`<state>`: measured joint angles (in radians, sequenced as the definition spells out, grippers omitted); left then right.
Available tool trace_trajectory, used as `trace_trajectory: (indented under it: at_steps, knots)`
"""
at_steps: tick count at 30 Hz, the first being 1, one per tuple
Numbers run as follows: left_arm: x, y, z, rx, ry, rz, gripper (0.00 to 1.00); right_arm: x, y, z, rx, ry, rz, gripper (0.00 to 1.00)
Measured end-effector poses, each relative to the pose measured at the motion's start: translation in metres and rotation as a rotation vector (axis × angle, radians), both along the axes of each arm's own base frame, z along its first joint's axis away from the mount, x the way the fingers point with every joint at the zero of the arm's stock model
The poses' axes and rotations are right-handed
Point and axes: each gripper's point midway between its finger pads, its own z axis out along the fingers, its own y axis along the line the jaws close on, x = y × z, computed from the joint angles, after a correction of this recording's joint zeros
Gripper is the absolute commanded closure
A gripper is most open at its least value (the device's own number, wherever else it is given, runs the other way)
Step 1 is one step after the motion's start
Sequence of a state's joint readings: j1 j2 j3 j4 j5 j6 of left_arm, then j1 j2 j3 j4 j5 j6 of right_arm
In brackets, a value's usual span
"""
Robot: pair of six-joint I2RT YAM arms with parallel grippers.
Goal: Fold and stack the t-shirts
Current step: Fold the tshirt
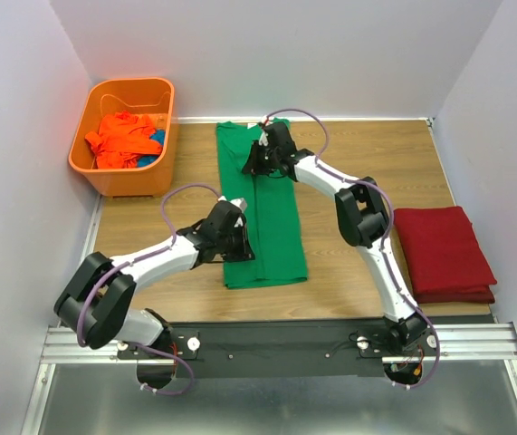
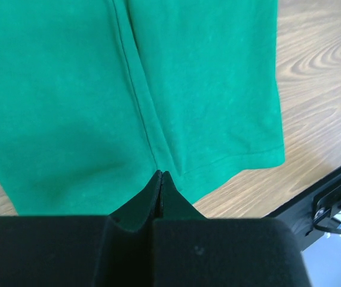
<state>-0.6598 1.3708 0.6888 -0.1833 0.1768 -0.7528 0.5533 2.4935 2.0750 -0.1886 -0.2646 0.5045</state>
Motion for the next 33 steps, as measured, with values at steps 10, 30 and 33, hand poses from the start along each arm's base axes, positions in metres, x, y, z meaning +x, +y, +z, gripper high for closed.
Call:
trace_trajectory:
  at_steps: [10,30,33]
  knots:
    - [-0.017,-0.005,-0.039,0.033,0.078,-0.047,1.0,0.013,-0.023,-0.034,0.001,0.061,-0.053,0.83]
    - [0.03,-0.019,-0.037,0.012,0.03,-0.039,1.0,0.056,-0.05,-0.032,0.101,0.054,-0.1,0.83]
    - [0.031,-0.017,-0.036,0.02,0.025,-0.044,0.97,0.056,-0.05,-0.031,0.11,0.059,-0.09,0.82]
